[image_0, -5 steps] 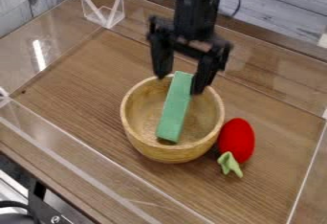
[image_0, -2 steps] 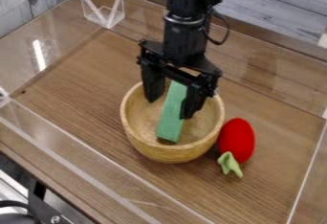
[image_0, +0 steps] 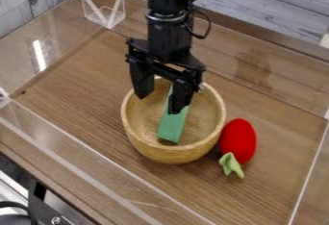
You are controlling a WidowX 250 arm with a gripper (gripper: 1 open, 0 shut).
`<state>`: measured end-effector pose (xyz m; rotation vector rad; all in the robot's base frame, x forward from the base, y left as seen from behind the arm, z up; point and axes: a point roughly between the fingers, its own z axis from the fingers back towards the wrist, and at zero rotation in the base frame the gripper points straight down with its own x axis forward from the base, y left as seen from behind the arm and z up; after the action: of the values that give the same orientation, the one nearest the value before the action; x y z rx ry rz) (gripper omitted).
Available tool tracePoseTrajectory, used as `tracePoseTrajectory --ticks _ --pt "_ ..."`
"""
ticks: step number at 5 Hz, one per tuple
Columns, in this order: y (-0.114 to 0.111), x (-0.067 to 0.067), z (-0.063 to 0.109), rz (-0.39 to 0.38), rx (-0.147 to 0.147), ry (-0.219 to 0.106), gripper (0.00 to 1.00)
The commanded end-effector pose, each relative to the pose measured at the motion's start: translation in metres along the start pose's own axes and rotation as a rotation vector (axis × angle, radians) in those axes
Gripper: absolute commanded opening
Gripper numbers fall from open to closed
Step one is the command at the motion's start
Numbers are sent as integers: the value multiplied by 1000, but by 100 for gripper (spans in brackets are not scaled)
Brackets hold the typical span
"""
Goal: Remove the green block from the brown bowl and put it on the table
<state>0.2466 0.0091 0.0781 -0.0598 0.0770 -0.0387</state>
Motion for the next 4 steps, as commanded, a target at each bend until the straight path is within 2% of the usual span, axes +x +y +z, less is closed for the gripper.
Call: tracePoseTrajectory --ticks 1,2,4 --pt "-2 13 17 -46 6 -69 100" --pt "-7 17 19 -81 4 -79 100" --pt "-19 28 2 27 -5 -85 100"
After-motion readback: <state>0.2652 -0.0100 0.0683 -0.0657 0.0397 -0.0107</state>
